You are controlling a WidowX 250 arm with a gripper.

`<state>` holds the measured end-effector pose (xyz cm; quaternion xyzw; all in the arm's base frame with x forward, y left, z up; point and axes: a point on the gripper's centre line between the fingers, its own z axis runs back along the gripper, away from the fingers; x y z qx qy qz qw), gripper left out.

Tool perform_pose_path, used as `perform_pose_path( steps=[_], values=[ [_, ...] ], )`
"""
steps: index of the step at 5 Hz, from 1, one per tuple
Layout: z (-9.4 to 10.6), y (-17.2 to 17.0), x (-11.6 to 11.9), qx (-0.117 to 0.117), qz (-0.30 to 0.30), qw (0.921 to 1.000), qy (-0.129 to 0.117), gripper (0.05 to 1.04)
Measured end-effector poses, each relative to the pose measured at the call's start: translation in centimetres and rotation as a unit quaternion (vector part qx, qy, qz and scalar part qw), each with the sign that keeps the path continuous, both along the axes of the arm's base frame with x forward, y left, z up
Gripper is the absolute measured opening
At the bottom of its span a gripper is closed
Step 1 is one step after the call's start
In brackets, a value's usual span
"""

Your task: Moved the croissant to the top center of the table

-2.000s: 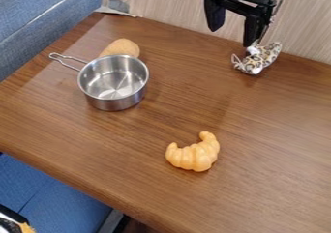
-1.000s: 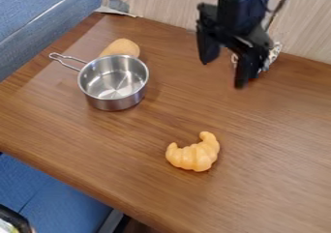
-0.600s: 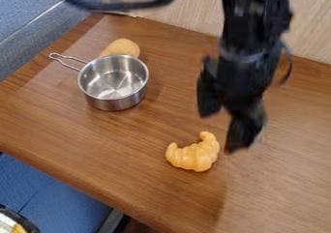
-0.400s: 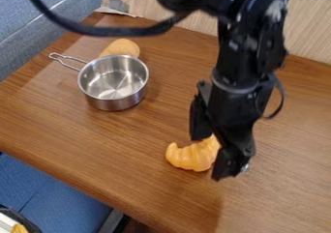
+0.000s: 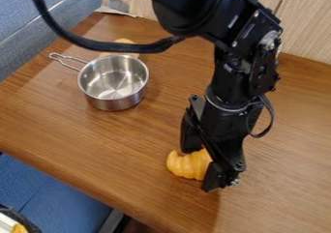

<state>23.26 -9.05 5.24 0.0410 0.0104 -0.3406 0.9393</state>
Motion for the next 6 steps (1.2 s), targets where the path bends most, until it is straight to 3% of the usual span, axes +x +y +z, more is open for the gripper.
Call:
perform_pose_path(
  steps=[2, 3, 6],
  values=[
    [-0.72, 0.46, 0.36, 0.003, 0.018, 0.9998, 0.004, 0.948],
    [-0.75, 0.19, 0.45, 0.013, 0.012, 0.9998, -0.002, 0.691],
    [0.12, 0.52, 0.52, 0.012, 0.028, 0.9995, -0.013, 0.655]
  ],
)
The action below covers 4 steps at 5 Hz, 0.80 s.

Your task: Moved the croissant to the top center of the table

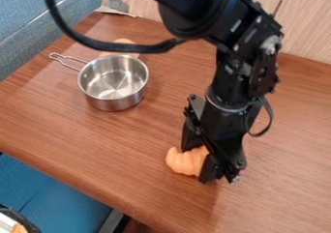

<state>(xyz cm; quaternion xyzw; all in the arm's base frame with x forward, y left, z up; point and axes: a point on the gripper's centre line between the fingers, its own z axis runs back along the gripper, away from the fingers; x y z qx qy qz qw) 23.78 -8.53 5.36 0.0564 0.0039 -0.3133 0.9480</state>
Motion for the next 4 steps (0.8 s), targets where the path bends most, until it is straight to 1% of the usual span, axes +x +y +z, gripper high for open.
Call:
perform_pose_path(
  steps=[1, 2, 3, 4],
  values=[
    [1.4, 1.1, 1.5, -0.009, 0.030, 0.9993, -0.019, 0.655],
    [3.0, 2.3, 3.5, -0.028, 0.065, 0.9969, -0.036, 0.655],
    [4.9, 3.5, 7.0, -0.053, 0.091, 0.9926, -0.061, 0.655],
    [5.2, 4.5, 10.7, -0.063, 0.108, 0.9901, -0.062, 0.655]
  ],
)
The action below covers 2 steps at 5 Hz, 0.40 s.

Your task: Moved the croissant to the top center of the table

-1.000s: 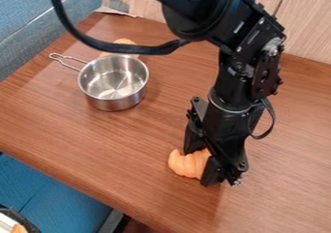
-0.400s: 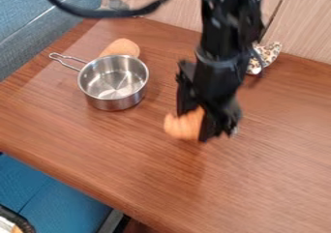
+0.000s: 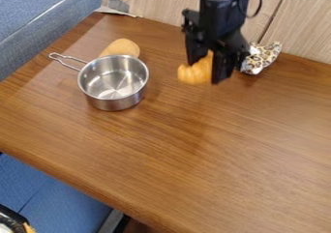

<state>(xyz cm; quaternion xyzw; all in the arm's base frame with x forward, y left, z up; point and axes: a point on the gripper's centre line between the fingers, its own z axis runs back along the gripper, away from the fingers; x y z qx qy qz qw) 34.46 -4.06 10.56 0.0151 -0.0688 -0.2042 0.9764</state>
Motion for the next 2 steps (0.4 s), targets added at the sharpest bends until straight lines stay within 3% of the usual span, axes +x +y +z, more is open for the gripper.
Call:
perform_pose_path(
  steps=[2],
  values=[
    [-1.0, 1.9, 5.1, 0.006, 0.018, 0.9998, 0.007, 0.655]
  ],
)
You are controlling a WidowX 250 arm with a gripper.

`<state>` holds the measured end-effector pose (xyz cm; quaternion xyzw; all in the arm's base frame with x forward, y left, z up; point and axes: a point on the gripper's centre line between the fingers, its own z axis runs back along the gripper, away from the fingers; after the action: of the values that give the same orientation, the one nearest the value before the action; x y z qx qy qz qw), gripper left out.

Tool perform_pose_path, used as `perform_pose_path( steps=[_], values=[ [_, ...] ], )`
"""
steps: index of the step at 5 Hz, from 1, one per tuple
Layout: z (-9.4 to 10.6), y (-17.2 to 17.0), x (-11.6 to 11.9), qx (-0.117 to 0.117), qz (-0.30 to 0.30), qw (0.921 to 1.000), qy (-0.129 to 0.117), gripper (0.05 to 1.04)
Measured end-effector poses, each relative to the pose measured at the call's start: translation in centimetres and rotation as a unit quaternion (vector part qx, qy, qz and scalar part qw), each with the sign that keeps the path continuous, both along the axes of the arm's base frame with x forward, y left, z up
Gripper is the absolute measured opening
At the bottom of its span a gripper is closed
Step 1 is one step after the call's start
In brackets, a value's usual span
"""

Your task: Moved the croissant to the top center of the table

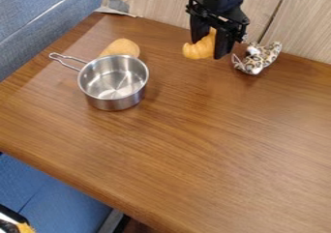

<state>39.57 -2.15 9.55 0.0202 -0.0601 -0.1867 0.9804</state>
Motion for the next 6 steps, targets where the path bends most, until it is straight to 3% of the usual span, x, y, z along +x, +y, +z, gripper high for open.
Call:
perform_pose_path(
  steps=[4, 5, 6],
  values=[
    [-3.8, 2.8, 3.6, 0.009, 0.020, 0.9991, 0.035, 0.655],
    [-4.2, 2.8, 3.6, 0.011, 0.026, 0.9987, 0.042, 0.721],
    [-4.3, 3.1, 3.4, 0.019, 0.041, 0.9977, 0.050, 0.980]
  ],
)
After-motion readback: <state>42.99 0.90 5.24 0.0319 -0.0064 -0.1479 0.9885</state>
